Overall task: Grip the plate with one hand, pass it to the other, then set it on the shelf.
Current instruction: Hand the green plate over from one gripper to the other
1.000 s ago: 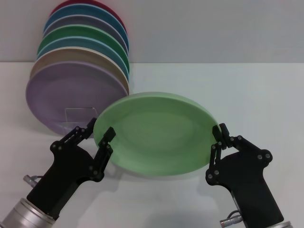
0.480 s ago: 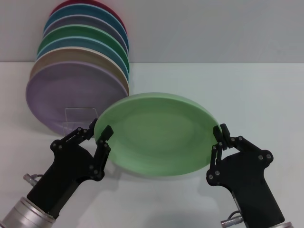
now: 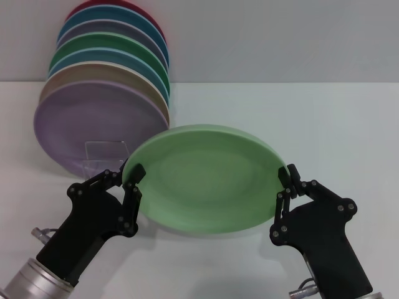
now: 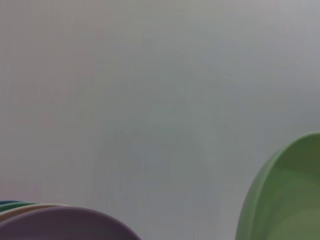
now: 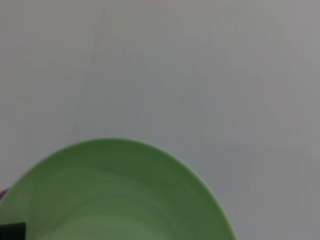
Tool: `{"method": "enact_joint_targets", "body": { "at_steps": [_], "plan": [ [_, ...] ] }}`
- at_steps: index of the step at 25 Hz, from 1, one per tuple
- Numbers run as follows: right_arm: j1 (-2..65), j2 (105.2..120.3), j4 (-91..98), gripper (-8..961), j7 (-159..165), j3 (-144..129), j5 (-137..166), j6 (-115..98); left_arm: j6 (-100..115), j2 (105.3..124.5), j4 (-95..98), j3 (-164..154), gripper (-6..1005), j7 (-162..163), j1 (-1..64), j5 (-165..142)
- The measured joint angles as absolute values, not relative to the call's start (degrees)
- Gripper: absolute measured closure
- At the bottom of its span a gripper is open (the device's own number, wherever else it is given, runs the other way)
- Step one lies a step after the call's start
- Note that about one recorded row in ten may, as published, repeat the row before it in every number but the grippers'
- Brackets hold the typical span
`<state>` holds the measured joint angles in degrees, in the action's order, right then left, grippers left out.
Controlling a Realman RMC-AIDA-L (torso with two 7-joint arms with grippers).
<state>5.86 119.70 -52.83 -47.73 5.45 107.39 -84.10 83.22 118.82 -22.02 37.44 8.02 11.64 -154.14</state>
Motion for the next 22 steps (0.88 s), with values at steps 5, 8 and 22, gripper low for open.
{"method": "enact_joint_targets", "body": {
  "at_steps": [5, 8, 22],
  "plan": [
    [5.89, 119.70, -52.80, 934, -47.73, 5.45, 107.35, -84.12, 83.21, 118.83, -22.03, 37.45, 889, 8.00, 11.69, -154.15],
    [5.89, 119.70, -52.80, 935, -47.73, 5.45, 107.33, -84.12, 83.30, 118.83, -21.99, 37.44, 907, 8.00, 11.69, -154.17],
    [6.05, 119.53, -52.61, 936, -47.67, 5.17, 107.79, -84.09, 83.50, 118.93, -22.19, 38.25, 934, 7.99, 11.16, -154.22]
  ]
}}
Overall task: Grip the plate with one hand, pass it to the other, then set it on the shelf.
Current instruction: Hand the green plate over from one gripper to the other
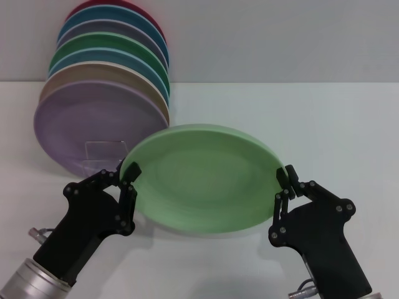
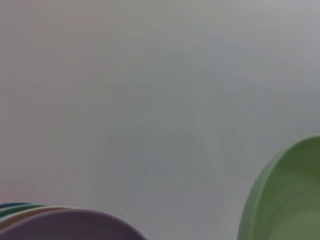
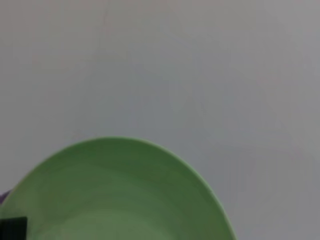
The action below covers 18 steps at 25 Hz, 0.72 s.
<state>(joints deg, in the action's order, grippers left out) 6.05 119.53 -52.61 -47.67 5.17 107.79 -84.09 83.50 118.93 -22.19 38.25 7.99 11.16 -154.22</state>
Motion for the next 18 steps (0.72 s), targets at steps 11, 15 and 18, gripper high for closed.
{"method": "enact_joint_targets", "body": {
  "at_steps": [11, 15, 18],
  "plan": [
    [7.48, 119.37, -51.31, 732, -47.00, 3.75, 107.93, -84.92, 83.90, 118.92, -22.24, 40.37, 937, 8.00, 10.85, -153.99],
    [7.83, 119.22, -50.65, 685, -44.61, 1.39, 109.01, -89.55, 85.07, 118.87, -22.24, 41.96, 940, 8.00, 10.53, -153.98],
    [8.19, 119.15, -49.90, 661, -42.91, -1.05, 110.88, -94.60, 87.02, 118.72, -22.24, 44.17, 940, 8.39, 9.96, -153.99]
  ]
}}
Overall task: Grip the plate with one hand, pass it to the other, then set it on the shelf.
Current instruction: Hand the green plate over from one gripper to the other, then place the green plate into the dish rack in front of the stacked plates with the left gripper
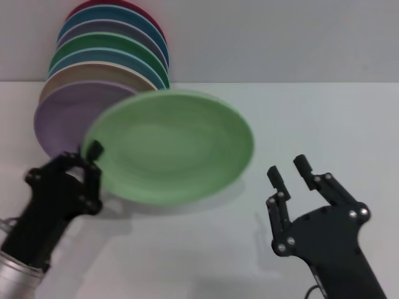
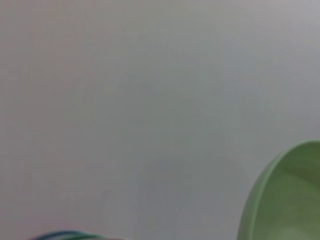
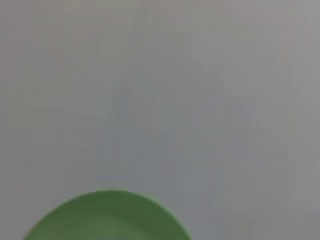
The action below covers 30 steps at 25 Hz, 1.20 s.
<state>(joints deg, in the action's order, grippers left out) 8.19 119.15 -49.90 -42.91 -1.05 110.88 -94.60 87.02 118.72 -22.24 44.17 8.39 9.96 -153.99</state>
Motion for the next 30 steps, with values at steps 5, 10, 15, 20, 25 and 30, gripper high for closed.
{"method": "enact_joint_targets", "body": {
  "at_steps": [5, 10, 15, 20, 25, 30],
  "plan": [
    [8.27, 119.15, -47.83, 661, -41.84, -1.66, 111.65, -96.95, 93.22, 118.22, -21.50, 49.66, 940, 11.37, 9.25, -153.99],
    [8.91, 119.41, -43.88, 662, -37.39, -1.47, 109.43, -96.18, 98.32, 117.04, -18.17, 57.26, 940, 15.60, 11.16, -154.56],
    [9.26, 119.39, -42.25, 662, -36.59, -1.38, 107.47, -95.91, 101.49, 115.40, -12.85, 57.83, 940, 16.27, 15.27, -154.61],
    [9.58, 119.32, -41.75, 661, -36.56, -1.37, 104.89, -95.09, 104.29, 115.02, -7.22, 57.75, 940, 15.44, 18.67, -154.62],
    [9.61, 119.25, -41.46, 661, -36.54, -1.16, 104.17, -94.63, 104.33, 113.90, -3.15, 57.15, 939, 13.48, 21.17, -154.77],
    [9.41, 119.29, -41.29, 662, -36.51, -0.46, 104.14, -94.50, 104.15, 112.71, -1.38, 56.81, 939, 11.69, 21.98, -154.81]
  ]
}}
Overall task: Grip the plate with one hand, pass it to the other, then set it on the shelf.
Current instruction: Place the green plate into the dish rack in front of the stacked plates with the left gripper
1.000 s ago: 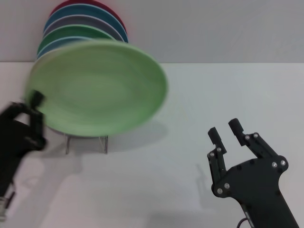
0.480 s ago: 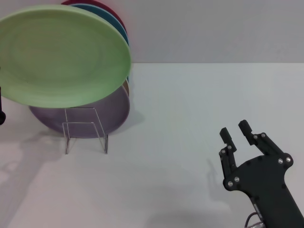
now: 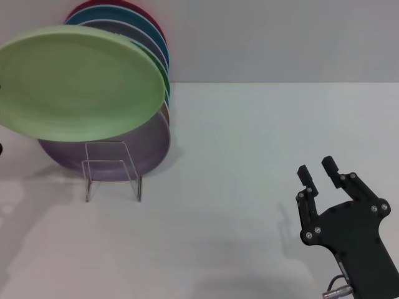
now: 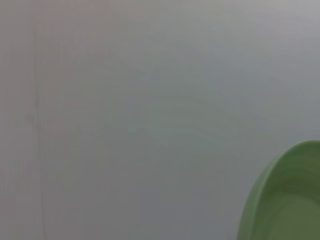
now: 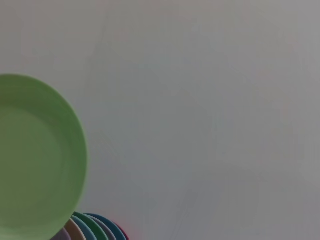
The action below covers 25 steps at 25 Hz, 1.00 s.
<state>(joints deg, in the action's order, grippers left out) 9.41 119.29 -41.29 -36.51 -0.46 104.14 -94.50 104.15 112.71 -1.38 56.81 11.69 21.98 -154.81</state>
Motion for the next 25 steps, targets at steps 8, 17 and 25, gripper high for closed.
{"method": "enact_joint_targets", "body": {
  "at_steps": [8, 17, 25],
  "plan": [
    [9.12, 119.34, -41.20, 662, -36.72, 0.99, 104.04, -94.06, 103.20, 111.32, -0.36, 53.91, 939, 9.23, 22.06, -154.81],
    [9.14, 119.30, -41.04, 661, -37.09, 1.55, 104.04, -93.72, 100.64, 111.31, 0.18, 52.19, 939, 5.82, 22.94, -155.14],
    [9.19, 119.35, -41.31, 660, -37.55, 1.59, 102.77, -93.49, 100.17, 110.29, 1.61, 51.46, 940, 4.97, 24.03, -156.20]
  ]
}}
